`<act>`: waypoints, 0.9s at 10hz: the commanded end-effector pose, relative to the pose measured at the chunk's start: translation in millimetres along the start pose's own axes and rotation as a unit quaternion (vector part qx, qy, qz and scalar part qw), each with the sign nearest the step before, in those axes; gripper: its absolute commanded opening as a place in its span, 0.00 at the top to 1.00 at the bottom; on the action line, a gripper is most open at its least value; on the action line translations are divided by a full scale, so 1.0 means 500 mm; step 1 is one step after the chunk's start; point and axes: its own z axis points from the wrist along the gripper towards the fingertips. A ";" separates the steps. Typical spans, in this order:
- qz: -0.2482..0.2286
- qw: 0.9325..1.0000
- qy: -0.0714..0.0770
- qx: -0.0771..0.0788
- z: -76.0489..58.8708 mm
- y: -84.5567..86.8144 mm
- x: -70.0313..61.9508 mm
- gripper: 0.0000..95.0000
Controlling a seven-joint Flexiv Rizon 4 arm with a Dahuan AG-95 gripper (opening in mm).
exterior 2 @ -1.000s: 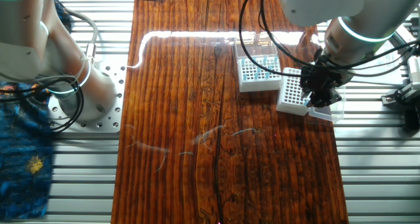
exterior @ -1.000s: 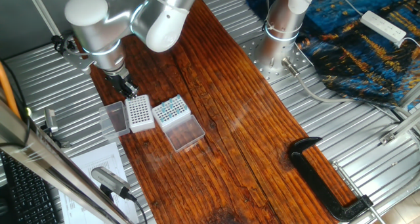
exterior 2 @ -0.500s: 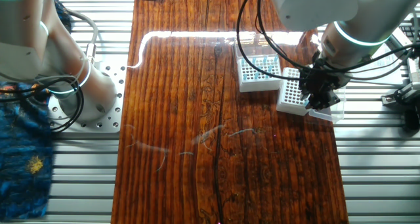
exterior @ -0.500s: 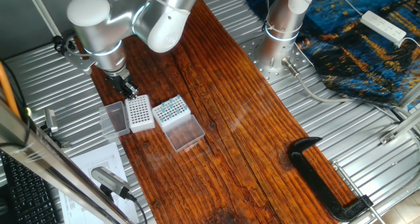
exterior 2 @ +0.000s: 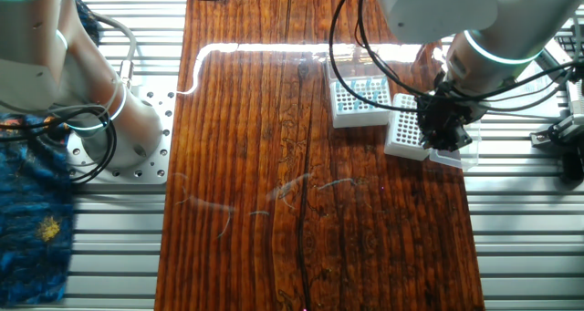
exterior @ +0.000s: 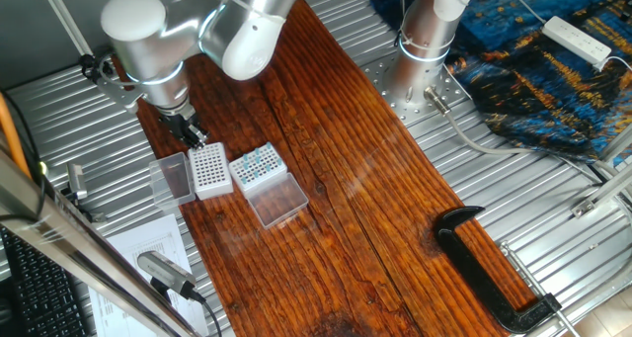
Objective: Transfer all medium pipette tips from one holder to another
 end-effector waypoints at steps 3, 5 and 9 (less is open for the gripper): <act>0.000 1.000 0.011 -0.005 -0.025 0.002 -0.005 1.00; -0.004 1.000 0.018 -0.008 -0.050 0.004 -0.004 1.00; -0.015 0.999 0.046 -0.015 -0.155 0.028 0.006 1.00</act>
